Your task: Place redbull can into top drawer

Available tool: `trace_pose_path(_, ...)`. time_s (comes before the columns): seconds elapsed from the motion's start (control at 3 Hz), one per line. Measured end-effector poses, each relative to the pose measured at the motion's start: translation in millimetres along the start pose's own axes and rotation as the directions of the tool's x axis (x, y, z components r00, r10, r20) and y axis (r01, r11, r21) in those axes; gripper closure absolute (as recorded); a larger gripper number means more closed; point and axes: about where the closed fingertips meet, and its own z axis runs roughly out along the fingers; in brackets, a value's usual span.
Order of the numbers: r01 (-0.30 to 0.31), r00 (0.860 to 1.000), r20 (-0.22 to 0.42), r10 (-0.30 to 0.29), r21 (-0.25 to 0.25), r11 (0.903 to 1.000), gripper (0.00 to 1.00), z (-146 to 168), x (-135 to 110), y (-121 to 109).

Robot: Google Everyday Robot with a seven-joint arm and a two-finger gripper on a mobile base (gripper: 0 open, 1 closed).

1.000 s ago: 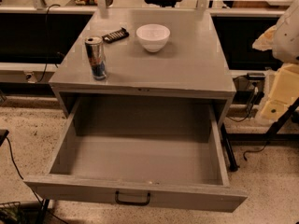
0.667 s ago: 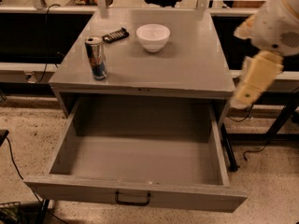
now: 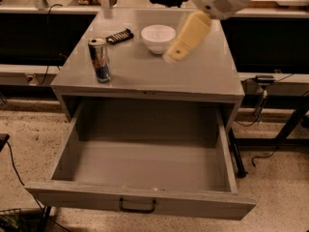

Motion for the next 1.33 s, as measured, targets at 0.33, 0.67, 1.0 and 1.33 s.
trace_pose_path(0.33,-0.006,0.997,0.078,0.0,0.079,0.9969,0.0,3.5,-22.4,-21.3)
trace_pose_path(0.67,-0.006,0.997,0.079,0.0,0.079,0.9968,0.0,3.4,-22.6,-21.3)
trace_pose_path(1.0,-0.074,0.985,0.162,0.064,0.054,0.9958,0.0,27.3,-23.0,-22.7)
trace_pose_path(1.33,-0.141,0.948,0.288,0.134,0.006,0.99,0.0,78.8,-43.9,-20.9)
